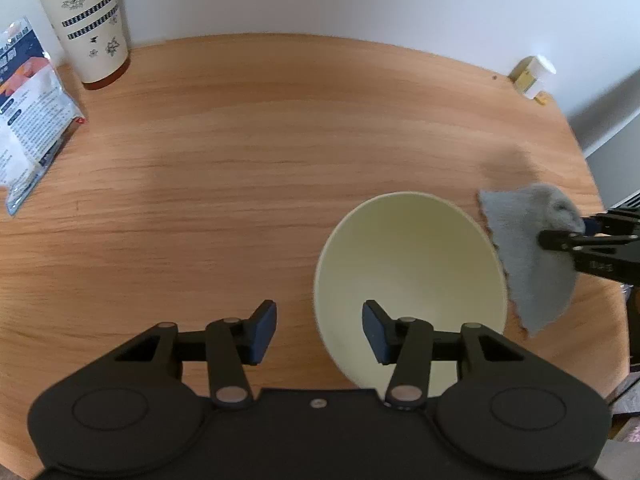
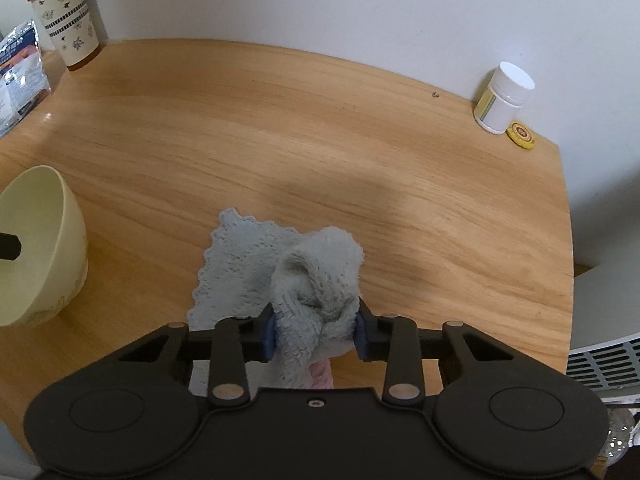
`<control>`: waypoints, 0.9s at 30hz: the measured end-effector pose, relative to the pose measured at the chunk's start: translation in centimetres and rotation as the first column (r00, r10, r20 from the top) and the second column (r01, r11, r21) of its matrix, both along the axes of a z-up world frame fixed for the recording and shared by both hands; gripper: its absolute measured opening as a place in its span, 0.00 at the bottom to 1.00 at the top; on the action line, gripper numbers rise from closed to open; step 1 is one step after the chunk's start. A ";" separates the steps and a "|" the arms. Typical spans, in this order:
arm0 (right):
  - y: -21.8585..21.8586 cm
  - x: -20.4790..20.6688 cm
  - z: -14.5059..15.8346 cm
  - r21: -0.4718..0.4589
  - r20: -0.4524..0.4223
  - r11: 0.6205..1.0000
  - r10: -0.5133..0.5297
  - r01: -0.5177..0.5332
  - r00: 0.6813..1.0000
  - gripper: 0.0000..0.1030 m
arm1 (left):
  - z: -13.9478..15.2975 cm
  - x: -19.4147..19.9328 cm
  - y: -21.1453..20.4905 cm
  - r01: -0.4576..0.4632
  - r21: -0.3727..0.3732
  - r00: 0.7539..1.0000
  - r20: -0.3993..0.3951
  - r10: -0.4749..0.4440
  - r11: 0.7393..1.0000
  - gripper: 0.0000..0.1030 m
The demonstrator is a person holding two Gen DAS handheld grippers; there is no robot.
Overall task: Clean bowl
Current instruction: 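Grasp the bowl rim with the left tool while the right tool grasps the grey cloth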
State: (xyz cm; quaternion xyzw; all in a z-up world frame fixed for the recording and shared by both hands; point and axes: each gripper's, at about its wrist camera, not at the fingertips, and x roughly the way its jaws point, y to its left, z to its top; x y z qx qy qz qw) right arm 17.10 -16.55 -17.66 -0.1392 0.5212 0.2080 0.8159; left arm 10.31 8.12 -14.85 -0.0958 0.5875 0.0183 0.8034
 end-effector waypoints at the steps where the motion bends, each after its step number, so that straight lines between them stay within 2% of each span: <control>1: -0.1 0.0 0.1 0.006 -0.012 1.000 -0.009 0.010 1.000 0.30 | -0.1 0.0 0.0 0.002 -0.006 1.000 0.001 -0.002 1.000 0.42; 3: -0.3 0.2 0.2 0.028 -0.039 0.999 -0.038 0.039 0.999 0.26 | -0.5 0.1 0.4 -0.004 -0.043 1.000 -0.002 0.004 0.999 0.37; 8: -1.2 -0.2 0.9 0.074 -0.059 0.992 -0.096 0.100 0.994 0.26 | -1.2 0.0 1.3 -0.032 -0.075 0.999 0.013 0.033 0.997 0.36; 11: -1.9 -0.5 0.9 0.104 -0.081 0.985 -0.131 0.139 0.988 0.26 | -1.9 0.1 2.0 -0.048 -0.143 0.999 -0.003 0.048 0.989 0.27; 16: -2.5 -1.3 0.9 0.136 -0.109 0.975 -0.159 0.174 0.981 0.26 | -2.4 0.3 1.8 -0.018 -0.179 1.000 0.004 0.019 0.984 0.28; 20: -2.7 -1.6 0.8 0.174 -0.140 0.967 -0.163 0.187 0.977 0.26 | -3.3 0.7 2.2 -0.023 -0.247 1.000 -0.022 0.018 0.969 0.27; 22: -2.7 -1.7 0.8 0.176 -0.140 0.964 -0.173 0.197 0.975 0.26 | -3.4 0.9 2.4 -0.023 -0.256 1.000 -0.018 0.019 0.966 0.27; 27: -2.6 -2.0 0.9 0.179 -0.135 0.955 -0.214 0.236 0.967 0.26 | -3.4 1.4 2.4 0.011 -0.245 1.000 0.000 -0.011 0.970 0.17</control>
